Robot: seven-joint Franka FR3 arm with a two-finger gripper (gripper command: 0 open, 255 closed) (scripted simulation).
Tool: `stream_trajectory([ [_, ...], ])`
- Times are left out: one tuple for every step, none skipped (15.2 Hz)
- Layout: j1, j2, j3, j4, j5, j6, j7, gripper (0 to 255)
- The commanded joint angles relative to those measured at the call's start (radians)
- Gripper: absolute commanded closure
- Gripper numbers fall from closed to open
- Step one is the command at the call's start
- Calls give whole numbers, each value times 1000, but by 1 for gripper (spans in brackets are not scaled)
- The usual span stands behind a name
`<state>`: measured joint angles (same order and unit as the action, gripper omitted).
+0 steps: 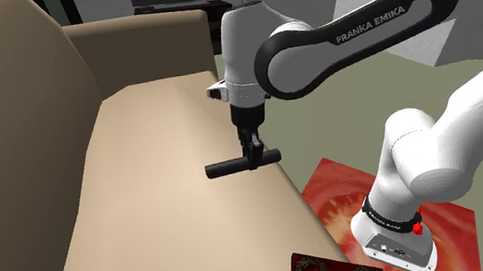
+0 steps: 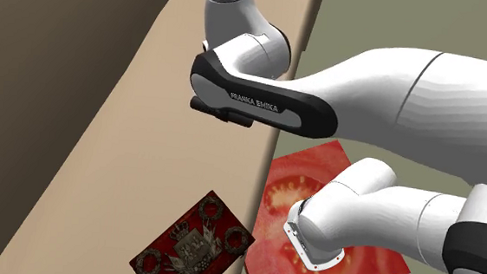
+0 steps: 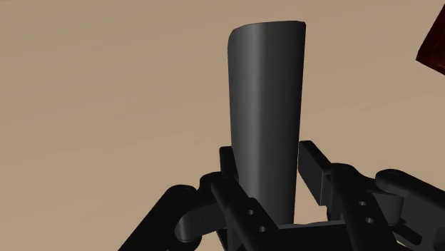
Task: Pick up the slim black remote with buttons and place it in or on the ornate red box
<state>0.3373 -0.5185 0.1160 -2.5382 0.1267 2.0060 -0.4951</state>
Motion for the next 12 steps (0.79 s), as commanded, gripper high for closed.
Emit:
stream_trajectory([
  [-1, -11, -2, 19, -2, -30, 1, 255],
  [-1, -14, -3, 30, -3, -45, 2, 255],
  [-1, -18, -4, 41, -4, -59, 2, 255],
  [-1, -18, -4, 43, -4, -62, 3, 255],
  [10, -44, 10, 23, 7, -66, 21, 255],
  [22, -70, 25, 4, 19, -71, 40, 255],
  [35, -95, 41, -13, 32, -77, 60, 255],
  [48, -120, 56, -30, 45, -82, 80, 255],
  [62, -143, 72, -45, 58, -88, 100, 255],
  [76, -166, 89, -60, 73, -95, 121, 255],
  [91, -188, 106, -73, 87, -101, 142, 255],
  [106, -209, 123, -84, 103, -107, 164, 255],
])
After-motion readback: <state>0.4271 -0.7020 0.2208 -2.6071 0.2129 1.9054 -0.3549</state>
